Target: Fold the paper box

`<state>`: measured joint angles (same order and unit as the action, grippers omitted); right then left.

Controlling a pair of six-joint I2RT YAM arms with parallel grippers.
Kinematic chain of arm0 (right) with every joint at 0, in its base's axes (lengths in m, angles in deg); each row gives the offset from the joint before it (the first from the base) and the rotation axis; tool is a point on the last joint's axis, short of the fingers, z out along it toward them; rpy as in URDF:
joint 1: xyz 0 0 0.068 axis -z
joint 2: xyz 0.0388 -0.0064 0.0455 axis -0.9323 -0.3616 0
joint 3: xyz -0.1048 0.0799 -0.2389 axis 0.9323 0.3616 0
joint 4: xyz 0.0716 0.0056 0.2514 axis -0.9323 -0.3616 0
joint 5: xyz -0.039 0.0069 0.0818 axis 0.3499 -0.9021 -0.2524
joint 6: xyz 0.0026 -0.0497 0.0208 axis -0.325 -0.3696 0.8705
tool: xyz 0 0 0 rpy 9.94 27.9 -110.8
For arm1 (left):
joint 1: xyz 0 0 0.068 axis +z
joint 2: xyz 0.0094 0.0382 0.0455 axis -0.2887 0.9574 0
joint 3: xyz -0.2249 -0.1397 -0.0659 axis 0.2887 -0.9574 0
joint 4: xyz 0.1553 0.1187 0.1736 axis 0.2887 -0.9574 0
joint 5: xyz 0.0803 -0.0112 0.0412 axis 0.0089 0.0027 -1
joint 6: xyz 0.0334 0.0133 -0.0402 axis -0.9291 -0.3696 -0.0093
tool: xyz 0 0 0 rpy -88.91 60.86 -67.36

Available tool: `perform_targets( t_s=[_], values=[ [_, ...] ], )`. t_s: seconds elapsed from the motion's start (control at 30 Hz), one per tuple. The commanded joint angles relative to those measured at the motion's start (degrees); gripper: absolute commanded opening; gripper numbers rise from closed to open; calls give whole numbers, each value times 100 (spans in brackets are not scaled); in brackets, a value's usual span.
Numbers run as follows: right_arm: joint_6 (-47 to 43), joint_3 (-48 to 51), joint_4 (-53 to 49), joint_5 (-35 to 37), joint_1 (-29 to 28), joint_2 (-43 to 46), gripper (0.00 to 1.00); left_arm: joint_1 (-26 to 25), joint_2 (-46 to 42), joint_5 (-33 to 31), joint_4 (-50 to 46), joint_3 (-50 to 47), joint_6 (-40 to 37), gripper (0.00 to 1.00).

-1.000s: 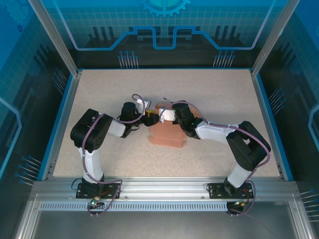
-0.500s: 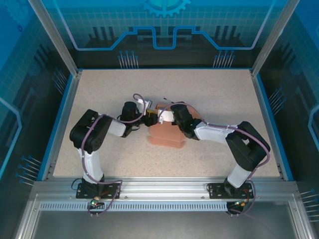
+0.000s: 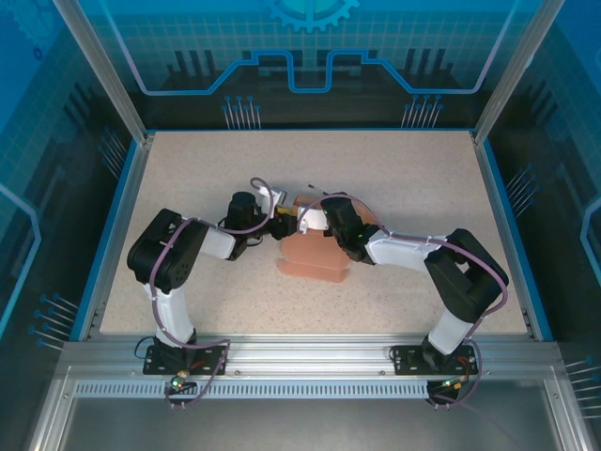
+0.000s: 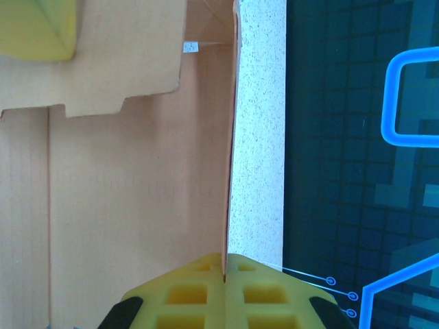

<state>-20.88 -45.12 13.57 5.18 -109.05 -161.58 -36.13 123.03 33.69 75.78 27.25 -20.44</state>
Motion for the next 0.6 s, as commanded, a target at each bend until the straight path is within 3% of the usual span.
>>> perform_targets(
  t_s=[0.0, 0.57],
  values=[
    [-16, -35, -292, -46, -114, -90, 0, -38, -176, 325, 123, -94, -245, 43],
    [159, -34, -430, -227, -202, 18, 0, -73, -34, -204, -27, 152, -79, 43]
  ],
)
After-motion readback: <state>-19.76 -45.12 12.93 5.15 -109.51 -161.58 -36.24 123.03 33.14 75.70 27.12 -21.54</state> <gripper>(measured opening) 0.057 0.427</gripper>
